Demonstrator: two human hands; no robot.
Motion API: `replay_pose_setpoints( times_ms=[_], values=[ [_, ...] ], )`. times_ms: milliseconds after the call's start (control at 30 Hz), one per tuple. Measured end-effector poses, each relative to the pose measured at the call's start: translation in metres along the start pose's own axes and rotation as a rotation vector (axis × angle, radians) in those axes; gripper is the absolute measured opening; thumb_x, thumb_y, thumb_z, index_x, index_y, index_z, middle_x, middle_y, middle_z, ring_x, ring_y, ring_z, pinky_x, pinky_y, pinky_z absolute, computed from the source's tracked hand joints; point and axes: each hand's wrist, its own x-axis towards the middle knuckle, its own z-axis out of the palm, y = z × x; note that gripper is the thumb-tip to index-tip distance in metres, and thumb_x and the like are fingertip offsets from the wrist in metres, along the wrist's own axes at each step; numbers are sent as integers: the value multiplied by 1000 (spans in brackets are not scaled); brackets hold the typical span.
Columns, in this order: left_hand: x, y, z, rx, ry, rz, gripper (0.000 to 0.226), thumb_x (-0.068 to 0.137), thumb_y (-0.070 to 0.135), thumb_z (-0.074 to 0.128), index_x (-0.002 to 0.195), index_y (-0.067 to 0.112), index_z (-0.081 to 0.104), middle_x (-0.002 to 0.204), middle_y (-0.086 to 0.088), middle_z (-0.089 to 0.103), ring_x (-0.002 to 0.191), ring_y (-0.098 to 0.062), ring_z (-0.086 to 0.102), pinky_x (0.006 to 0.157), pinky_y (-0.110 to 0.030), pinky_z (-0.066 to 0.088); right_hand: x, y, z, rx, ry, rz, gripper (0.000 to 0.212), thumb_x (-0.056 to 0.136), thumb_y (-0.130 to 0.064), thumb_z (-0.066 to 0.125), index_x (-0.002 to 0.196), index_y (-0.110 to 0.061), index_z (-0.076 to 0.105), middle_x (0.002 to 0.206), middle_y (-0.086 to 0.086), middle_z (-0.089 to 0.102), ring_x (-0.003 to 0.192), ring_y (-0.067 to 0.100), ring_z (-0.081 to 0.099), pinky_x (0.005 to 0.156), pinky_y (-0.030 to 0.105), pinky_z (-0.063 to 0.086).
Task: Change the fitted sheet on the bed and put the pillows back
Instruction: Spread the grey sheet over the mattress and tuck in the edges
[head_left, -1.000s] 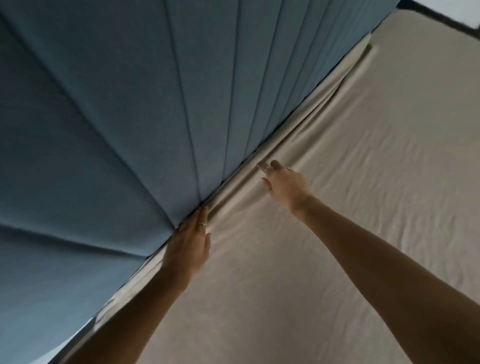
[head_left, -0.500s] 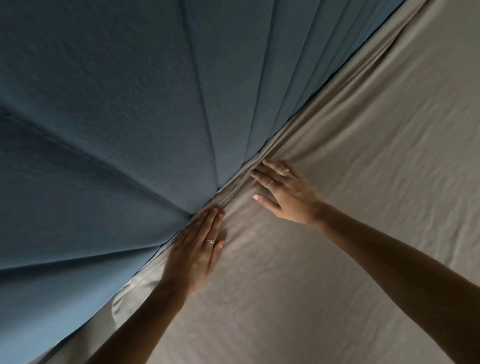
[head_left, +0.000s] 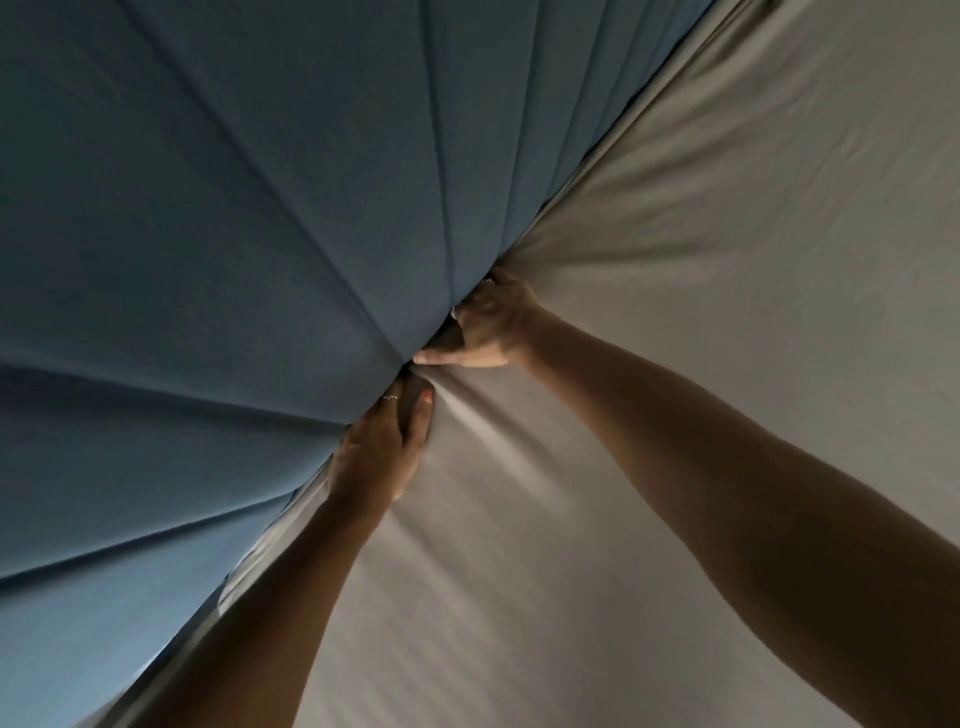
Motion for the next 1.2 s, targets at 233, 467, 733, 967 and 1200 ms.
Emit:
replay_pose_setpoints(
  times_ms=[233, 467, 733, 967, 1200],
  values=[
    [-47, -42, -21, 184, 146, 578, 46, 99, 20, 42, 140, 0, 46, 147, -15, 43, 136, -26, 42, 107, -40, 39, -42, 13, 0, 92, 423, -274, 54, 99, -43, 28, 122, -9, 63, 121, 13, 65, 116, 29, 58, 109, 43, 35],
    [-195, -126, -33, 171, 160, 147, 50, 98, 26, 36, 138, -3, 47, 147, -15, 42, 131, -34, 47, 106, -48, 38, -127, -71, 49, 215, 471, -414, 53, 98, -47, 34, 133, -16, 56, 138, 5, 54, 129, 19, 50, 111, 37, 33],
    [-177, -95, -26, -286, 260, -442, 45, 100, 24, 43, 135, -4, 50, 135, -25, 53, 123, -42, 51, 100, -46, 42, -103, -173, 32, 283, 232, -266, 76, 94, -63, 20, 149, -12, 30, 156, 4, 28, 146, 16, 19, 118, 30, 4],
    [-136, -93, -33, -563, 257, -868, 45, 96, 41, 52, 125, 7, 62, 131, -19, 58, 121, -39, 49, 100, -39, 37, -81, -191, 25, 246, 99, -235, 83, 90, -70, 25, 150, -12, 29, 157, 3, 25, 147, 17, 11, 120, 36, 1],
    [-126, -107, -26, -830, 403, -1071, 36, 87, 25, 67, 121, 14, 64, 127, -8, 62, 123, -30, 51, 105, -34, 39, -38, -205, 13, 134, -100, -273, 76, 90, -71, 24, 150, -24, 25, 156, -2, 27, 145, 21, 16, 118, 36, 11]
  ],
)
